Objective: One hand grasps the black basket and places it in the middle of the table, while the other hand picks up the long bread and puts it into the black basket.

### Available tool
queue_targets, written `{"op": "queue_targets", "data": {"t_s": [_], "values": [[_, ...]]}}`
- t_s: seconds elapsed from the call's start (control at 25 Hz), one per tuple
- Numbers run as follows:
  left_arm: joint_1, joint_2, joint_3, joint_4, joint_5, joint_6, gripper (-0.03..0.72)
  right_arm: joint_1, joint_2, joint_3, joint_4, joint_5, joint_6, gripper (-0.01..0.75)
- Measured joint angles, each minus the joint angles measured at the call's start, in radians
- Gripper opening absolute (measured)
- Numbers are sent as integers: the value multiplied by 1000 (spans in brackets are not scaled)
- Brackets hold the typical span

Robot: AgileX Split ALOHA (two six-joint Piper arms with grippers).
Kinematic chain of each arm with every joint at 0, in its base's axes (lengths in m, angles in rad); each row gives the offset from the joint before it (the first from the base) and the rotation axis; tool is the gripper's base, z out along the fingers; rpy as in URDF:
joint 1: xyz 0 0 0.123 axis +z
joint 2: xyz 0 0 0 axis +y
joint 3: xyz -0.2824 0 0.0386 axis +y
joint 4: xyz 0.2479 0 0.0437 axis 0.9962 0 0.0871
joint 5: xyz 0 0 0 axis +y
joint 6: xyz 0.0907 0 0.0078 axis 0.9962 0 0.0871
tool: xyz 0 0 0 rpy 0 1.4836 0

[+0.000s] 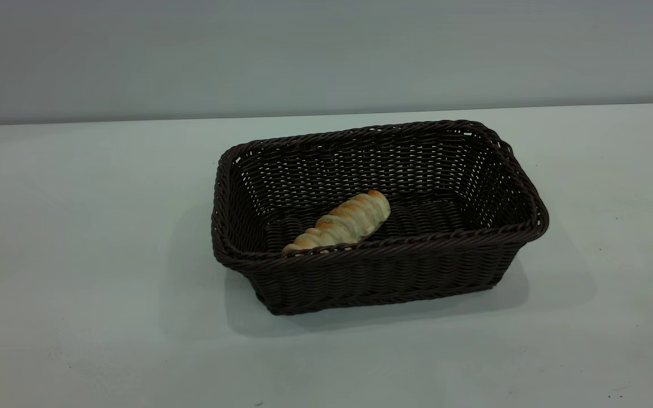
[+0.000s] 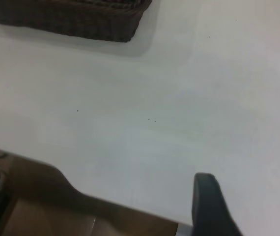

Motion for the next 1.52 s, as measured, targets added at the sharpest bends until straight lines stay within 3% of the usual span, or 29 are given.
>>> {"op": "queue_targets", "data": {"t_s": [0.2,0.4,0.96,1.12,1.24,1.52], "values": [[0,-239,274,0,-1,-27,577,0,0,0,0,0,0,500],[0,-429,466,0,-20,-70,577,0,0,0,0,0,0,508],[0,-609,485,0,-44,-80,576,-2,-33,0,1,-1,0,508],[4,-611,485,0,-44,-80,576,-97,-125,0,5,-1,0,508],[80,-611,485,0,-44,-80,576,-166,-165,-1,5,4,0,508],[429,-651,485,0,-44,-80,576,-157,-166,0,5,4,0,508]]}}
